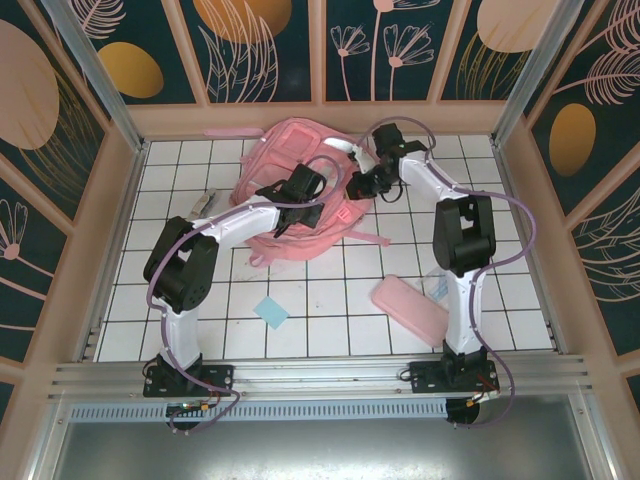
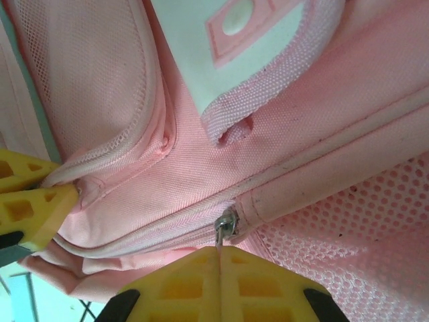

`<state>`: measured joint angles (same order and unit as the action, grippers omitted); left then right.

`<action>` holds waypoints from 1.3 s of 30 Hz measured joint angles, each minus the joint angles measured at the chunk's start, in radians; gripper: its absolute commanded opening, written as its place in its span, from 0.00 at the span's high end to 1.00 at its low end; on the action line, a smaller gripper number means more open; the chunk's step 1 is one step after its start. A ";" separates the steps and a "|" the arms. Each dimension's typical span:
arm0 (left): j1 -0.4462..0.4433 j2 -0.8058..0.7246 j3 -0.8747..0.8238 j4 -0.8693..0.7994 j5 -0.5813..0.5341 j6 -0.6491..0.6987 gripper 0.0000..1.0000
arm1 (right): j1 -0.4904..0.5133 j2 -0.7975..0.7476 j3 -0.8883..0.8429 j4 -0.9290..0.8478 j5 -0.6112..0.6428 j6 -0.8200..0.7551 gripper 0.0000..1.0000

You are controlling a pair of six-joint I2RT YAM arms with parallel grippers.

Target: Pack the student bag

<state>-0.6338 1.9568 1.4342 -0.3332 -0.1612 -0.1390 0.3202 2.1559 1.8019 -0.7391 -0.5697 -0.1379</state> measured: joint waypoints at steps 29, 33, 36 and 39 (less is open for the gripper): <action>0.008 -0.039 0.032 -0.009 0.050 -0.146 0.46 | -0.030 -0.415 -0.494 0.450 0.325 0.408 0.31; 0.006 -0.053 0.085 -0.051 0.058 -0.175 0.47 | -0.075 -0.368 -0.509 0.511 0.388 0.447 0.28; -0.005 -0.084 0.089 -0.064 0.079 -0.210 0.52 | -0.107 -0.291 -0.509 0.579 0.384 0.473 0.30; -0.035 -0.094 0.093 -0.060 0.101 -0.245 0.56 | -0.131 -0.200 -0.505 0.631 0.349 0.506 0.31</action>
<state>-0.6693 1.8626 1.5276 -0.3935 -0.0597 -0.3843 0.1890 1.9560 1.2968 -0.1081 -0.2211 0.3679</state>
